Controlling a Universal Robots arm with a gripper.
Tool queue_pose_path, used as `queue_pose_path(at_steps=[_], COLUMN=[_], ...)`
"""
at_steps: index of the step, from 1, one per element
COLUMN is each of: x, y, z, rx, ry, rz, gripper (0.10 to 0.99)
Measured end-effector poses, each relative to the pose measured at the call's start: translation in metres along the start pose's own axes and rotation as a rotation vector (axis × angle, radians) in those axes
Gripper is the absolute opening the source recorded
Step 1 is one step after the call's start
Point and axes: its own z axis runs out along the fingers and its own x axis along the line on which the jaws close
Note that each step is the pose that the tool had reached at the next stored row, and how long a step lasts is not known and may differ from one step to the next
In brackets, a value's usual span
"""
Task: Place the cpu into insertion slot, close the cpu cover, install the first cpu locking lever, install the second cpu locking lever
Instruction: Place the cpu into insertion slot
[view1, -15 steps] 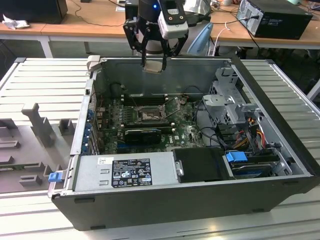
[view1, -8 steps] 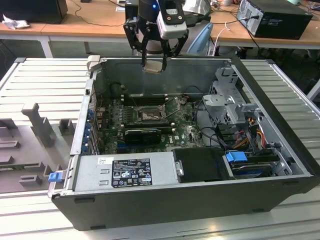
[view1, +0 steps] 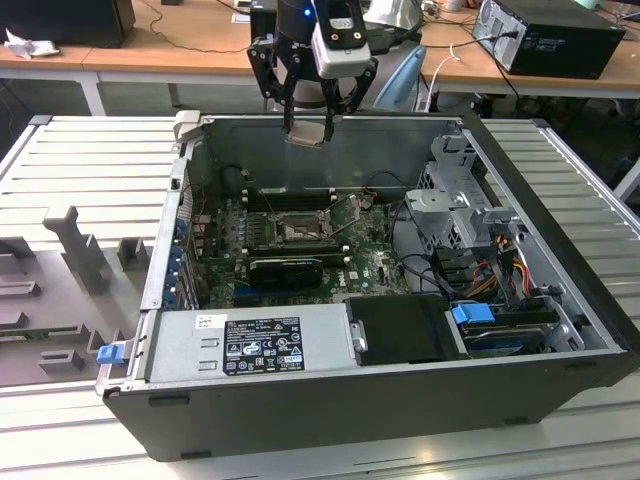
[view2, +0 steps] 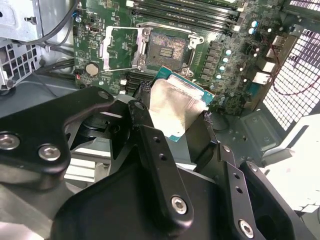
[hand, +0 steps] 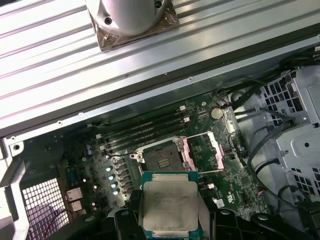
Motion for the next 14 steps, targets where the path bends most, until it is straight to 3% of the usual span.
queue_pose_path(at_steps=[14], x=[0.0000], y=[0.0000], z=[0.0000], rx=[-0.001], ry=[-0.0049], rz=[0.055], gripper=[0.529])
